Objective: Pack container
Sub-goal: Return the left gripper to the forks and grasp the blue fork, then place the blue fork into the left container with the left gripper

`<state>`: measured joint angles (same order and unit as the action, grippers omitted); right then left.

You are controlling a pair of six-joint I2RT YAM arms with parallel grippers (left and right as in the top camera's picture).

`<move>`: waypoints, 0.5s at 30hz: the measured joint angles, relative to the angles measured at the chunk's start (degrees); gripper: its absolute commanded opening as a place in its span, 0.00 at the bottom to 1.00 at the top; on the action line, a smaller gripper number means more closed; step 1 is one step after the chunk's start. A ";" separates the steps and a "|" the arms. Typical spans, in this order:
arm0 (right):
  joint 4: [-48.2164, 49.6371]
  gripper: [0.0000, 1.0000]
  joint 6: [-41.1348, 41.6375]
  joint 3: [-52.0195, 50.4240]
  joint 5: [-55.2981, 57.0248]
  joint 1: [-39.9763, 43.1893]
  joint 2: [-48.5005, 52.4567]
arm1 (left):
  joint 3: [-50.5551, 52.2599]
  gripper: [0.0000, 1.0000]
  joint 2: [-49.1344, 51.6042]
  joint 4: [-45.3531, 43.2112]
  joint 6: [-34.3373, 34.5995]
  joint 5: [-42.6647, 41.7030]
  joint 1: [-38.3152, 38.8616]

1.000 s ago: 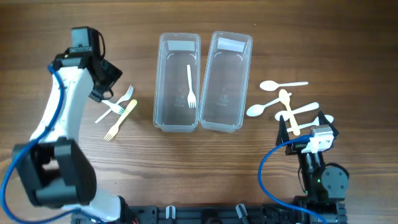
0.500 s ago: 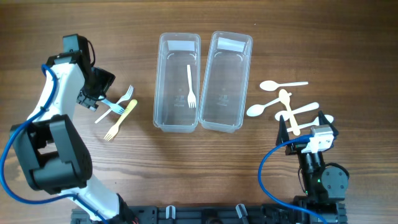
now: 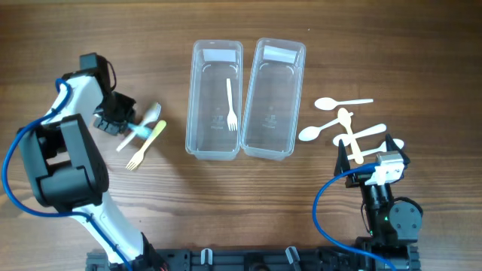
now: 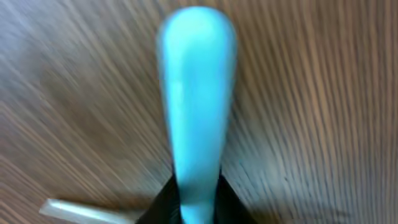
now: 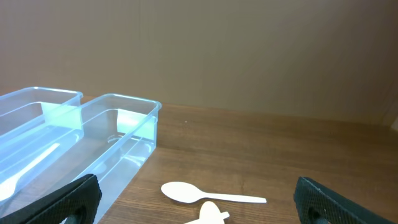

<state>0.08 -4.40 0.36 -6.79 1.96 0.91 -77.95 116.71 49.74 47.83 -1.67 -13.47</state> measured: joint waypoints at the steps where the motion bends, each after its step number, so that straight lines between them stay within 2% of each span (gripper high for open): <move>1: 0.00 1.00 0.00 0.00 0.00 0.00 0.00 | 0.00 0.04 0.00 -0.02 -0.37 -0.04 -0.63; 7: 0.00 1.00 0.00 0.00 0.00 0.00 0.00 | -0.52 0.04 0.00 0.61 -4.35 -2.27 -2.97; 11: 0.00 1.00 0.00 0.00 0.00 0.00 0.00 | -7.30 0.04 -0.42 4.44 -10.91 -5.33 -4.55; 15: 0.00 0.99 0.00 0.00 0.00 0.00 0.00 | -17.07 0.04 -6.03 4.96 -19.96 -10.54 -3.52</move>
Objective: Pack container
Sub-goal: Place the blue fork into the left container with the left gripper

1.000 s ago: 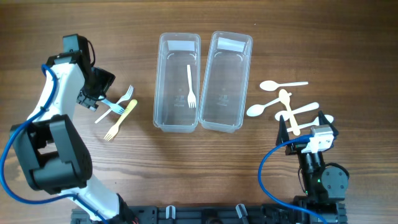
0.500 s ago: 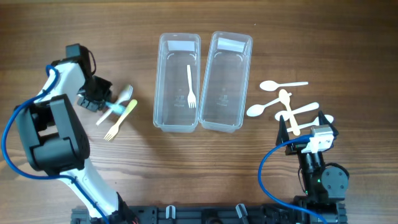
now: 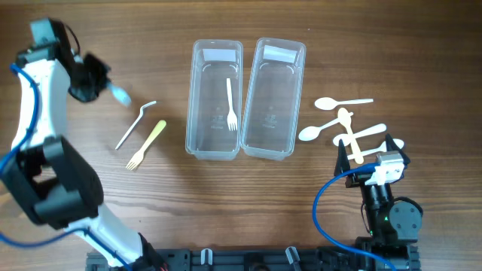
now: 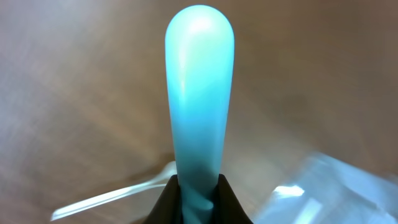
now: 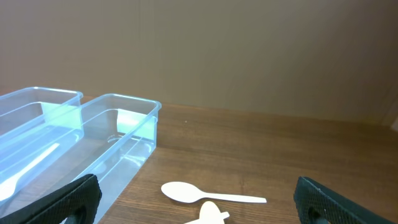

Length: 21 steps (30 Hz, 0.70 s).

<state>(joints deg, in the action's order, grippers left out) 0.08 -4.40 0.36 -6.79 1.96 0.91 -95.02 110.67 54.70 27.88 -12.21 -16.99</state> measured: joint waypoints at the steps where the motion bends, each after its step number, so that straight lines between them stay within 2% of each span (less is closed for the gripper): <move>1: 0.00 1.00 0.00 0.00 0.00 0.00 0.00 | -1.40 0.04 -1.86 -0.35 -2.64 -1.31 0.92; 4: 0.00 1.00 0.00 0.00 0.00 0.00 0.00 | -3.28 0.04 -6.29 -1.09 -11.10 -4.33 5.38; 10: 0.00 1.00 0.00 0.00 0.00 0.00 0.00 | -3.61 0.04 -6.60 -1.57 -31.15 -6.99 22.49; 15: 0.00 1.00 0.00 0.00 0.00 0.00 0.00 | -3.61 0.04 -3.91 -0.68 -38.73 0.04 32.26; 16: 0.00 1.00 0.00 0.00 0.00 0.00 0.00 | -3.61 0.10 -3.13 -0.28 -39.43 1.62 33.27; 17: 0.00 1.00 0.00 0.00 0.00 0.00 0.00 | -3.61 0.35 -2.34 0.20 -39.87 2.82 33.94; 18: 0.00 1.00 0.00 0.00 0.00 0.00 0.00 | -3.61 0.55 -1.62 0.66 -40.30 3.74 34.32; 19: 0.00 1.00 0.00 0.00 0.00 0.00 0.00 | -3.61 0.65 -0.87 1.31 -40.87 4.63 34.53; 20: 0.00 1.00 0.00 0.00 0.00 0.00 0.00 | -3.61 0.72 -0.35 1.97 -40.96 5.14 34.62; 21: 0.00 1.00 0.00 0.00 0.00 0.00 0.00 | -3.61 0.73 0.09 2.69 -41.09 5.57 34.62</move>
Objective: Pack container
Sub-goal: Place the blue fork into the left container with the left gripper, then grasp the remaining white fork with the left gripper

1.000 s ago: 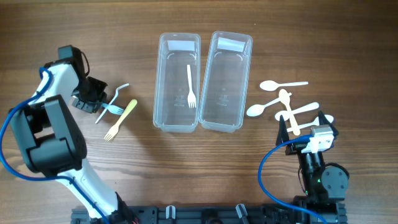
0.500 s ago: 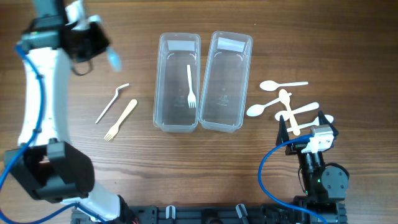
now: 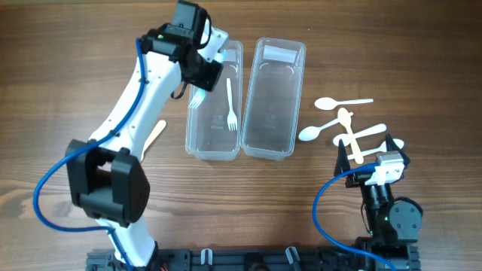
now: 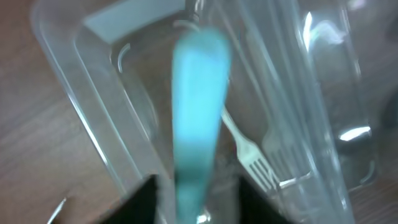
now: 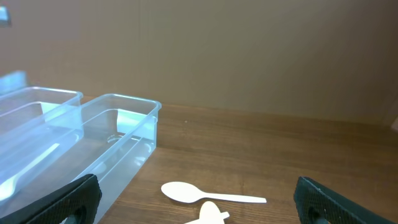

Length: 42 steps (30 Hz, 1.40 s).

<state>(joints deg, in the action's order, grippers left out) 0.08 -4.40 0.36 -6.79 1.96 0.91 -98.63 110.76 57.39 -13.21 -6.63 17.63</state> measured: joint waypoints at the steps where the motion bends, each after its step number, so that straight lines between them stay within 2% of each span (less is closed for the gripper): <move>1: 0.00 1.00 0.00 0.00 0.00 0.00 0.00 | 0.02 0.75 0.35 0.94 0.07 0.46 0.00; 3: 0.00 1.00 0.00 0.00 0.00 0.00 0.00 | 0.02 0.82 0.42 2.25 -0.33 1.16 0.00; 5: 0.00 1.00 0.00 0.00 0.00 0.00 0.00 | 0.04 0.99 0.39 5.25 -0.50 2.91 0.00; 10: 0.00 1.00 0.00 0.00 0.00 0.00 0.00 | 0.07 1.00 -0.72 16.02 -1.05 9.84 -1.75; 13: 0.00 1.00 0.00 0.00 0.00 0.00 0.00 | 0.07 1.00 -2.71 19.30 -1.07 11.28 -4.17; 16: 0.00 1.00 0.00 0.00 0.00 0.00 0.00 | 0.07 1.00 -3.89 19.82 -1.07 11.32 -7.13; 19: 0.00 1.00 0.00 0.00 0.00 0.00 0.00 | 0.07 0.95 -3.93 19.85 -1.20 11.32 -10.49; 25: 0.02 1.00 0.00 0.00 0.00 0.00 0.00 | 2.40 0.95 -3.96 19.74 -4.48 11.32 -18.03; 28: 0.00 1.00 0.00 0.00 0.00 0.00 0.00 | 6.14 0.93 -4.02 16.04 -6.56 10.73 -21.70; 32: 0.00 1.00 0.00 0.00 0.00 0.00 0.00 | 12.79 0.84 -4.09 6.88 -10.25 9.09 -24.50; 38: 0.00 1.00 0.00 0.00 0.00 0.00 0.00 | 20.79 0.82 -4.09 -6.12 -15.30 8.11 -24.79; 42: 0.00 1.00 0.00 0.00 0.00 0.00 0.00 | 25.09 0.82 -4.11 -11.43 -18.21 7.80 -24.79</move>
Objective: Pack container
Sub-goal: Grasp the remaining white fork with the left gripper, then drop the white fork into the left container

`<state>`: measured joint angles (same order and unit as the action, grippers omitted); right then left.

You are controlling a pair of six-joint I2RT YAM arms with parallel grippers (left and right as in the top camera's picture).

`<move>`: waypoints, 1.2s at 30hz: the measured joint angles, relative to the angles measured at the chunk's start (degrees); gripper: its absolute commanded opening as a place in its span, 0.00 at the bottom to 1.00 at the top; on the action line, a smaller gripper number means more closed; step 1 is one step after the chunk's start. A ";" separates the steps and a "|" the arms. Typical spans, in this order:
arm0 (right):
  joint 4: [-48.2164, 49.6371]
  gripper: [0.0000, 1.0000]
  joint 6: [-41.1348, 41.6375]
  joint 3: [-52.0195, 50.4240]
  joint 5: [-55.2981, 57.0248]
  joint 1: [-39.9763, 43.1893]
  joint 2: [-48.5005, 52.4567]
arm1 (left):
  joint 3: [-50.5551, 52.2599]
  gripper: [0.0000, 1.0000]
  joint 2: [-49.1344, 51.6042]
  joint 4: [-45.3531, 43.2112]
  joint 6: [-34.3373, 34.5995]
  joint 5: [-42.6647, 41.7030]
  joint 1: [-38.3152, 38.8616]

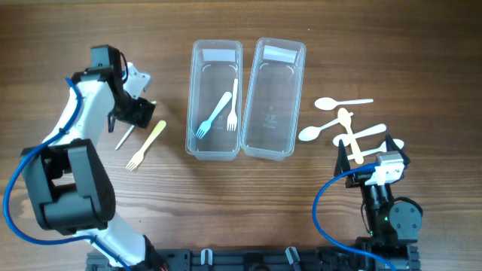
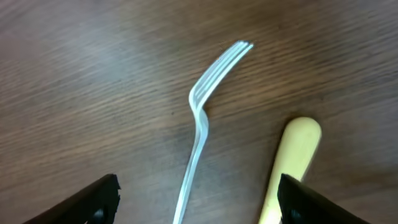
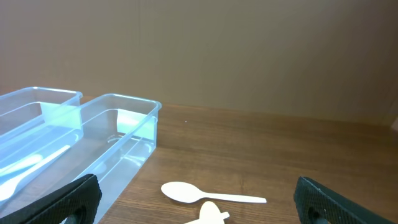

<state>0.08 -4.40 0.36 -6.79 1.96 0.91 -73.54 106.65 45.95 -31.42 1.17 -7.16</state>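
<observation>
Two clear containers stand side by side at the table's middle. The left container (image 1: 193, 113) holds a blue fork (image 1: 213, 115) and a white fork (image 1: 233, 105). The right container (image 1: 295, 98) holds nothing. To the left, my left gripper (image 1: 135, 108) (image 2: 199, 208) is open above a clear fork (image 2: 200, 127) (image 1: 124, 138), with a yellow fork (image 2: 292, 155) (image 1: 147, 144) beside it. My right gripper (image 1: 367, 150) (image 3: 199, 205) rests open at the right, near several white spoons (image 1: 343, 102) (image 3: 199, 194).
The spoons lie spread between the right container and my right arm's base (image 1: 388, 214). The right wrist view shows both containers (image 3: 118, 143) from their near end. A black rail (image 1: 248, 260) runs along the front edge.
The blue fork has left my left gripper and lies in the left container beside the white fork. The left gripper went from above that container to above the clear and yellow forks, open.
My left gripper was shut on the blue fork low among the forks at the left. Then it held that fork raised at the far left, then over the left container. Now the fork lies inside it. The right arm has stayed still.
</observation>
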 measured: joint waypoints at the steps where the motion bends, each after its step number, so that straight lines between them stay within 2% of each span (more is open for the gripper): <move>1: 0.00 1.00 0.00 0.00 0.00 0.00 0.00 | 2.05 0.84 0.00 -2.27 -1.14 -0.17 0.00; 10: 0.00 1.00 0.00 0.00 0.00 0.00 0.00 | 5.79 0.87 2.32 -8.81 -3.06 -0.26 -2.14; 13: 0.02 1.00 0.00 0.00 0.00 0.00 -0.02 | 5.60 0.83 3.69 -9.53 -3.28 -1.53 -2.89; 14: 0.00 1.00 0.00 0.00 0.00 0.00 0.00 | 5.55 0.64 3.78 -9.51 -3.34 -2.03 -2.99; 15: 0.00 1.00 0.00 0.00 0.00 0.00 0.00 | 5.53 0.27 3.89 -9.62 -3.43 -2.62 -3.06; 16: 0.00 1.00 0.00 0.00 0.00 0.00 0.00 | 5.49 0.13 4.04 -9.99 -3.45 -3.39 -3.04; 17: 0.00 1.00 0.00 0.00 0.00 0.00 0.00 | 5.44 0.05 4.15 -10.08 -3.39 -3.89 -3.04; 24: 0.00 1.00 0.00 0.00 0.00 0.00 0.00 | 4.52 0.04 4.48 -10.45 -3.67 -4.02 -2.86; 28: 0.00 1.00 0.00 0.00 0.00 0.00 0.00 | -2.95 0.04 4.00 -7.72 -3.08 -3.10 -2.86; 29: 0.00 1.00 0.00 0.00 0.00 0.00 0.00 | -5.42 0.04 3.28 -7.30 -1.75 -3.10 -2.67; 31: 0.00 1.00 0.00 0.00 0.00 0.00 0.00 | -13.35 0.04 -1.20 -7.52 5.57 -3.67 -1.55; 36: 0.00 1.00 0.00 0.00 0.00 0.00 0.00 | -18.84 0.04 -10.05 -7.32 19.02 -9.16 5.14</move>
<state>0.08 -4.40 0.36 -6.79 1.96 0.91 -92.38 96.60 38.63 -12.40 -7.99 -2.02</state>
